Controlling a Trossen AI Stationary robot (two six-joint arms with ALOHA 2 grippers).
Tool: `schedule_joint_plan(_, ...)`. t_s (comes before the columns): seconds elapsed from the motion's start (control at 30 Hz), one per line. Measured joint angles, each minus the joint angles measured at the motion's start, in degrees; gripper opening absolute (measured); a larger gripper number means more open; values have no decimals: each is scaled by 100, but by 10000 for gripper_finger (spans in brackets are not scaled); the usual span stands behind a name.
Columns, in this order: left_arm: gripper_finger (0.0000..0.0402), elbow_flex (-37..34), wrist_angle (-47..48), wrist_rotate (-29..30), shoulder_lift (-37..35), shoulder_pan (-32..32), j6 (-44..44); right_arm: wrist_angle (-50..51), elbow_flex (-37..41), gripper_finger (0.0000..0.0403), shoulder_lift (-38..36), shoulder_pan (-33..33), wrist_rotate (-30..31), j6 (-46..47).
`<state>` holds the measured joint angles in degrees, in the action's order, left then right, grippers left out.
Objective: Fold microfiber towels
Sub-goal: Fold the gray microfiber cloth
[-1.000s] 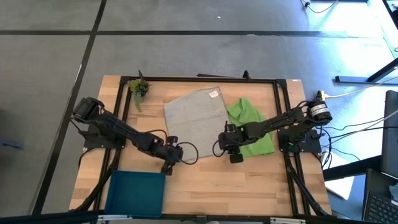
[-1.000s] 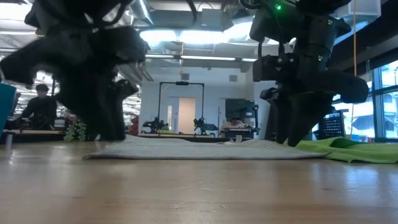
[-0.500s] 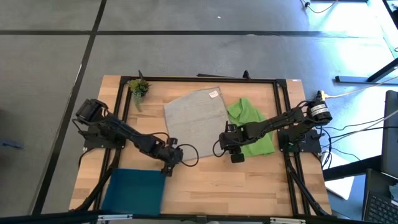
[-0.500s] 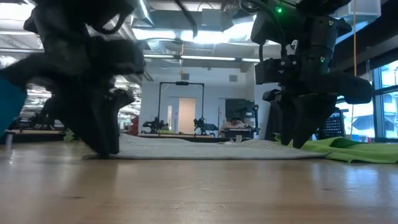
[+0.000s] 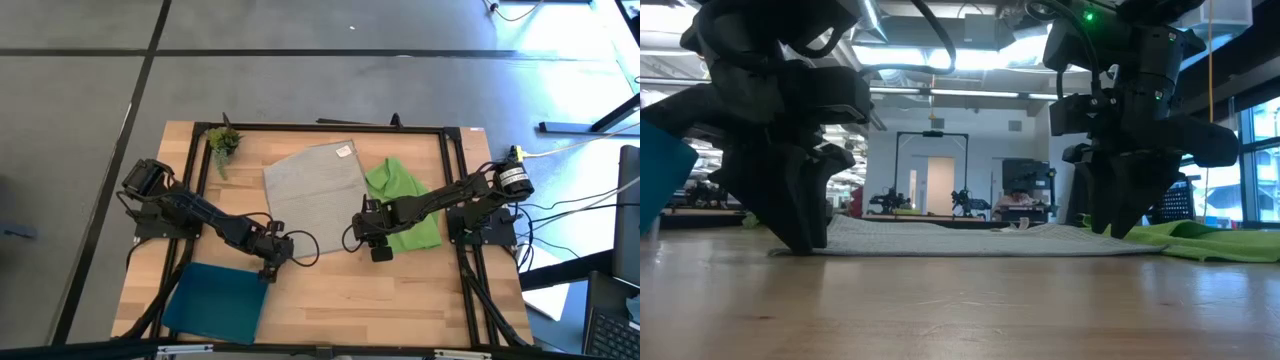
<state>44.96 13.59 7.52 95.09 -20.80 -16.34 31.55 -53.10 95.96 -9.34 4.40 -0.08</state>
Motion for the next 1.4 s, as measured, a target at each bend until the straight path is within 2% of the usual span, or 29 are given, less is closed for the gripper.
schedule_joint_plan(0.23, 92, 373, 429, -5, 6, -2, 0, -9, 0, 158, 0, 0, 0, 0)
schedule_joint_plan(0.7, 92, 362, 869, 30, 52, 50, -349, -52, 0, 158, 0, 0, 2, 0)
schedule_joint_plan(0.87, 89, 359, 909, -265, 76, 211, -366, -52, 0, 158, 0, 0, 2, 0)
schedule_joint_plan(1.0, 68, 376, 968, -455, 144, 308, -364, -53, 0, 158, 0, 0, 2, 2)
schedule_joint_plan(1.2, 10, 380, 988, -544, 196, 408, -292, -58, 0, 158, 0, 0, 2, 2)
schedule_joint_plan(1.4, 1, 391, 1081, -603, 87, 505, -279, -48, 0, 158, 0, 0, 2, -22)
